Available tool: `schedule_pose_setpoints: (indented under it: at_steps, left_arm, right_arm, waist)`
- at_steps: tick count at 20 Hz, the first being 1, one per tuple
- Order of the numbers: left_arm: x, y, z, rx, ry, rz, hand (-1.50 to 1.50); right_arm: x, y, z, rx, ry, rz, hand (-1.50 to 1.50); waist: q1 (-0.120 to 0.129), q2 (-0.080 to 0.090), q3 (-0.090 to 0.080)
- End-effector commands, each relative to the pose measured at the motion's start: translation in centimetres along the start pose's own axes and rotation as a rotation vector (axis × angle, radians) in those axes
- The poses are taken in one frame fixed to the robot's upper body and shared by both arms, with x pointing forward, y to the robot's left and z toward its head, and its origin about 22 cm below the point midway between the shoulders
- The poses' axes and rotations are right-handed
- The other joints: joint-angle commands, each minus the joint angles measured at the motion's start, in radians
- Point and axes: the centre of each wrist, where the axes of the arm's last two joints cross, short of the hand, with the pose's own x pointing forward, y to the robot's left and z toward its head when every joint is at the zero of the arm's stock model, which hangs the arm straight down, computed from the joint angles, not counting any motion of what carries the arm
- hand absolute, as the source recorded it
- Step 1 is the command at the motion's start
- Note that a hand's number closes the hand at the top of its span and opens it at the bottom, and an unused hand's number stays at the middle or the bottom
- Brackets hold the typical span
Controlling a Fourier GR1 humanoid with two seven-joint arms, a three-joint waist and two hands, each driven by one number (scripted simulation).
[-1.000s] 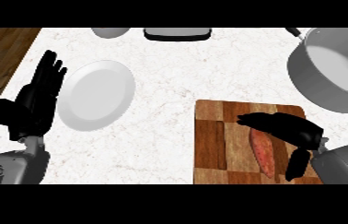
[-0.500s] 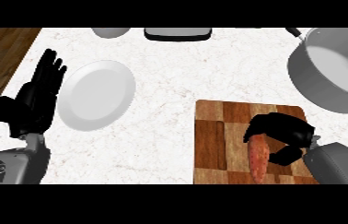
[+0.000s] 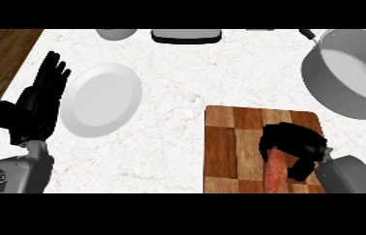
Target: Pick the sweet potato from the cutting board and place it in the pot
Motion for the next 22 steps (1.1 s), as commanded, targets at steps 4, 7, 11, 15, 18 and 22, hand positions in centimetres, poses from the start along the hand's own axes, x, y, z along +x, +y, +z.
schedule_pose_setpoints:
  at_steps: [4, 7, 11, 15, 18, 22]
  left_arm:
    - [-2.3, 1.6, 0.1, 0.039, 0.004, -0.011, 0.00]
    - [-1.3, 2.1, 0.5, 0.039, 0.016, 0.000, 0.00]
    - [-0.3, -0.1, 0.5, 0.022, 0.002, 0.013, 0.00]
    - [-0.9, 1.7, 1.1, 0.044, 0.015, -0.010, 0.00]
    - [-0.7, 2.1, 1.0, 0.059, 0.016, -0.008, 0.00]
    - [-0.4, 2.9, 0.6, 0.024, 0.019, 0.007, 0.00]
  right_arm:
    - [4.1, 4.7, 5.3, -0.013, 0.009, 0.028, 1.50]
    - [5.6, 5.0, 9.8, -0.018, 0.029, 0.027, 1.50]
    - [9.2, 4.6, 11.5, -0.114, 0.045, 0.025, 1.50]
    - [7.9, 3.4, 14.5, -0.430, 0.031, -0.088, 1.50]
    - [8.0, 2.7, 17.2, -0.606, 0.071, -0.102, 1.50]
    - [8.6, -0.1, 18.4, -0.865, 0.080, -0.128, 1.50]
  waist:
    - [-0.039, -0.001, 0.004]
    - [-0.038, -0.002, 0.004]
    - [-0.024, 0.002, 0.005]
    - [-0.046, -0.002, 0.005]
    - [-0.052, -0.003, 0.005]
    - [-0.030, 0.002, 0.004]
